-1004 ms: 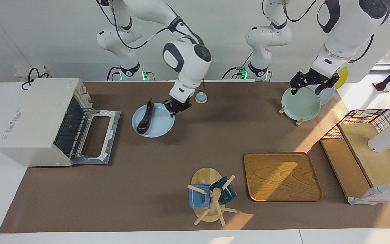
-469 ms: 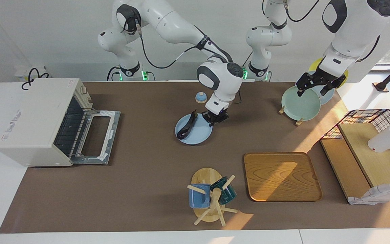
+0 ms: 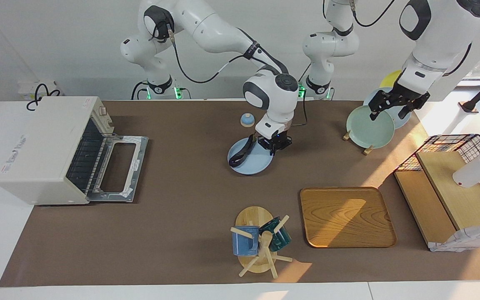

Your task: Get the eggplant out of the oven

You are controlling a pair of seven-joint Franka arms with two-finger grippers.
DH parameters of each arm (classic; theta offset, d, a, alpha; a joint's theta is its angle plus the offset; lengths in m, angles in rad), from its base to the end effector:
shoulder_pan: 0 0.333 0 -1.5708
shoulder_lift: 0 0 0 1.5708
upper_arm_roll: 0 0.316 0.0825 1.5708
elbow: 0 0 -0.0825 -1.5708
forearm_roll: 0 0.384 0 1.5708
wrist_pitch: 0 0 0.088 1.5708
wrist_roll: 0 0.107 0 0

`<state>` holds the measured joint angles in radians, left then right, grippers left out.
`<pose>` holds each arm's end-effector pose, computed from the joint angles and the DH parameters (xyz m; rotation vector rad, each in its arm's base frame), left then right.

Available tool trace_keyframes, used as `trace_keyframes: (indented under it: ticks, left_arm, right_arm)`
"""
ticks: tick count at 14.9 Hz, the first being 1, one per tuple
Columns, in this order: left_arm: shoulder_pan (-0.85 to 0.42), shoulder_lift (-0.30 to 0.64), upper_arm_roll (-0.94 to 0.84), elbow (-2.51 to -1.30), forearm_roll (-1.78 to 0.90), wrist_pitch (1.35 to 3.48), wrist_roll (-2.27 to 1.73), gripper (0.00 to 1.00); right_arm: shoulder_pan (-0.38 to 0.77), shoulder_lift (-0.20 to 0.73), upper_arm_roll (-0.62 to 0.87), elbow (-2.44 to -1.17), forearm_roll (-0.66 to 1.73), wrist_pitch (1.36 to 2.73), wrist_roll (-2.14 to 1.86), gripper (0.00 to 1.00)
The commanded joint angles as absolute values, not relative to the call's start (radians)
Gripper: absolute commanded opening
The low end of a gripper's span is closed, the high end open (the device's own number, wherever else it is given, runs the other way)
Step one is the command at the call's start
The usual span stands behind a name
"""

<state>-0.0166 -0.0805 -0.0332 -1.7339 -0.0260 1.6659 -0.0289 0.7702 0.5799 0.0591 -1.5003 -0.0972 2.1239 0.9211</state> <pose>0.5348 -0.0299 0.5993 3.1177 -0.0288 0.0180 0.4880 0.5162 0.3345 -3.1372 0.0831 -0.1075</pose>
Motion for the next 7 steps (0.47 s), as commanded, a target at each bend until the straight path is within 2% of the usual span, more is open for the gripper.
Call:
trace_keyframes:
  ticks: [1,3,5,6,7]
  left_arm:
    - [-0.005,-0.094,-0.041,-1.753,-0.026,1.698,-0.025,1.0]
    - [-0.005,-0.095,-0.041,-1.753,-0.026,1.707,-0.021,1.0]
    - [-0.015,-0.092,-0.043,-1.761,-0.026,1.724,-0.02,1.0]
    - [-0.02,-0.091,-0.043,-1.761,-0.026,1.729,-0.02,1.0]
    - [-0.023,-0.086,-0.048,-1.763,-0.029,1.732,-0.017,1.0]
  right_arm:
    - [0.758,0.584,0.066,-1.49,-0.214,2.126,0.919,0.33]
    - [0.733,0.565,0.064,-1.483,-0.248,2.074,0.828,0.32]
    - [0.675,0.517,0.064,-1.483,-0.25,1.963,0.65,0.3]
    - [0.663,0.497,0.058,-1.492,-0.252,1.913,0.594,0.27]
    - [0.632,0.468,0.057,-1.518,-0.253,1.867,0.577,0.19]
